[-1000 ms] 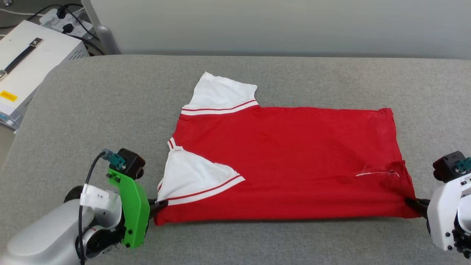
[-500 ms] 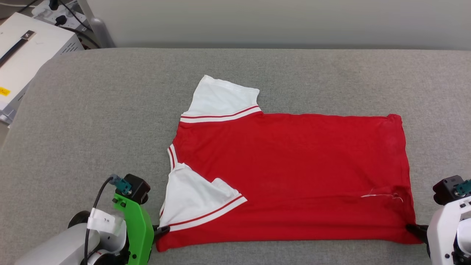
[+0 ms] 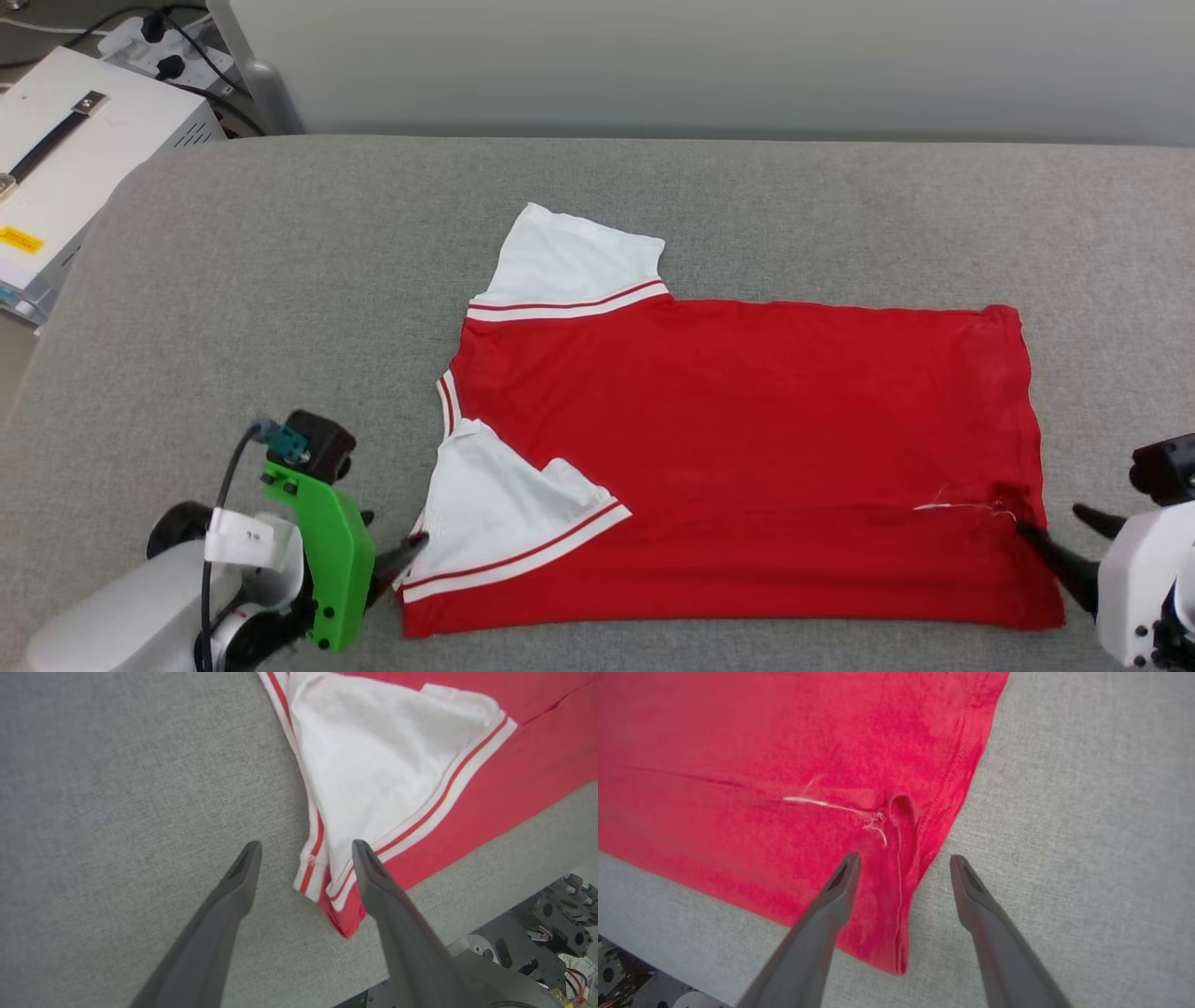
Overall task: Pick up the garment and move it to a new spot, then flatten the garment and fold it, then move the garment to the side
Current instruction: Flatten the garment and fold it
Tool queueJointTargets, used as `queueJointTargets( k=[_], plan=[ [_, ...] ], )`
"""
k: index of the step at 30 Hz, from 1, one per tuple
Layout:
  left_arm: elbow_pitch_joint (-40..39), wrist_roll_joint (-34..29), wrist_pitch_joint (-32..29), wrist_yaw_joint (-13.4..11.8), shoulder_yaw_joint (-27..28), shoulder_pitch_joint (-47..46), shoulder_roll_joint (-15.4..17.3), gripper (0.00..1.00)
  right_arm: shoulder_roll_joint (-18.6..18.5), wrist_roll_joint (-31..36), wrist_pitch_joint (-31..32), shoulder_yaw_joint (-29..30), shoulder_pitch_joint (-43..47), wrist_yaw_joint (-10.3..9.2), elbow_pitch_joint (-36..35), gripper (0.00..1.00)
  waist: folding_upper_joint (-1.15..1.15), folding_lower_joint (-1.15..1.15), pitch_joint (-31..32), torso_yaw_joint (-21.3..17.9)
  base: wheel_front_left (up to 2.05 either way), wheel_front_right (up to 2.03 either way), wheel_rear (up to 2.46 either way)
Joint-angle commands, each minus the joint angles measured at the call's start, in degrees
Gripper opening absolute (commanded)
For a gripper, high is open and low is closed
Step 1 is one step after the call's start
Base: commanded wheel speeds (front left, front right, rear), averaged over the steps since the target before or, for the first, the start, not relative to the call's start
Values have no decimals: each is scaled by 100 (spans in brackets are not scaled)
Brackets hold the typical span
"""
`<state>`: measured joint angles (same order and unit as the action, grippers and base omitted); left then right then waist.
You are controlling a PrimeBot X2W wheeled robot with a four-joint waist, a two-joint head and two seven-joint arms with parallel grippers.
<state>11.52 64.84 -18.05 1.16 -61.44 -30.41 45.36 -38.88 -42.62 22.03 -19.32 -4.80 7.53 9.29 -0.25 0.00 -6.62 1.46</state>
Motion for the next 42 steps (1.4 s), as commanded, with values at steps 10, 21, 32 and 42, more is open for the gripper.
queueJointTargets(
  k=[10,21,32,42],
  plan=[
    [-124,-652,617,-170,504,-1083,-42,100,926,1343,-1982,1209,-203,-4,-367,100,25,0,1,-154,0,0,0],
    [688,-942,586,79,902,-2762,-595,100,1860,2181,-2880,1601,-486,-4,-1154,100,25,0,-830,-642,0,0,0],
    [2022,-734,-1442,549,594,-4587,-963,100,2247,2626,-3091,1286,-839,-4,-1759,100,25,0,-2045,-1207,0,0,0],
    [2570,-342,-2977,608,381,-5257,-964,100,2375,2678,-3251,1154,-1150,-4,-1713,100,25,0,-2656,-1517,0,0,0]
  ],
)
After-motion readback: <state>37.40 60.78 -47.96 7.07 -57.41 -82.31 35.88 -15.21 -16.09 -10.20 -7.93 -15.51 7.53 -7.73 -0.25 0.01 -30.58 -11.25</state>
